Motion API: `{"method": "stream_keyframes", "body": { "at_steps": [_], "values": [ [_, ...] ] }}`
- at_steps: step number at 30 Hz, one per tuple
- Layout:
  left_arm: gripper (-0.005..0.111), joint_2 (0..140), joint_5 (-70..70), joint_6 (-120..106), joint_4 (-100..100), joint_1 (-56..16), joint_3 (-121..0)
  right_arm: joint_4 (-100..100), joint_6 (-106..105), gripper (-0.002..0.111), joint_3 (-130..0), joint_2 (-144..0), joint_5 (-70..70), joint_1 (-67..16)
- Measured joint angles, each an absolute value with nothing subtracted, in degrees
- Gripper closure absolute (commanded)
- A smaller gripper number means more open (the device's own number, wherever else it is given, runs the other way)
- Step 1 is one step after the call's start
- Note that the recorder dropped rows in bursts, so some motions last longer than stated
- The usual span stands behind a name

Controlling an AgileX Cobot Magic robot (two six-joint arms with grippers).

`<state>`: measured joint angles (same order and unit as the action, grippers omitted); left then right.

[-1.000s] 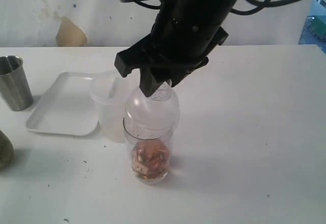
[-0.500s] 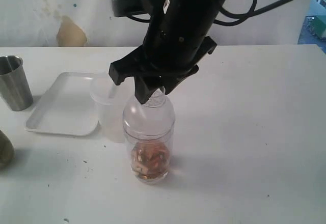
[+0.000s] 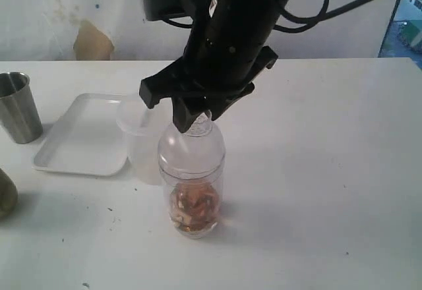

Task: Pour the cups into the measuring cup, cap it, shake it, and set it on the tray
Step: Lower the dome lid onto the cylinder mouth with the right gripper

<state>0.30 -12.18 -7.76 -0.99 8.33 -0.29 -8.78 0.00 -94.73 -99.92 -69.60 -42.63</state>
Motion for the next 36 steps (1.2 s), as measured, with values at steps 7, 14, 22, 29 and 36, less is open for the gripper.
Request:
{"method": "stream_keyframes", "body": {
  "at_steps": [7, 14, 22, 29, 36],
  "values": [
    [0.106, 0.3, -12.18, -7.76, -0.99, 8.33, -0.29, -3.47, 0.0, 0.108, -95.67, -102.46, -67.96, -46.28],
    [0.106, 0.3, -12.18, -7.76, -0.99, 8.33, -0.29, -3.47, 0.0, 0.108, -95.77, -102.69, -67.18, -46.37],
    [0.106, 0.3, -12.18, -7.76, -0.99, 8.33, -0.29, -3.43, -0.61, 0.108, -95.77, -102.47, -66.94, -46.4],
    [0.106, 0.3, -12.18, -7.76, -0.99, 8.33, -0.29, -2.85, -0.61, 0.108, -91.84, -99.18, -67.36, -47.09],
    [0.106, 0.3, -12.18, -7.76, -0.99, 8.33, -0.29, -2.78, -0.72, 0.108, -86.38, -96.48, -61.53, -47.22]
  ]
}}
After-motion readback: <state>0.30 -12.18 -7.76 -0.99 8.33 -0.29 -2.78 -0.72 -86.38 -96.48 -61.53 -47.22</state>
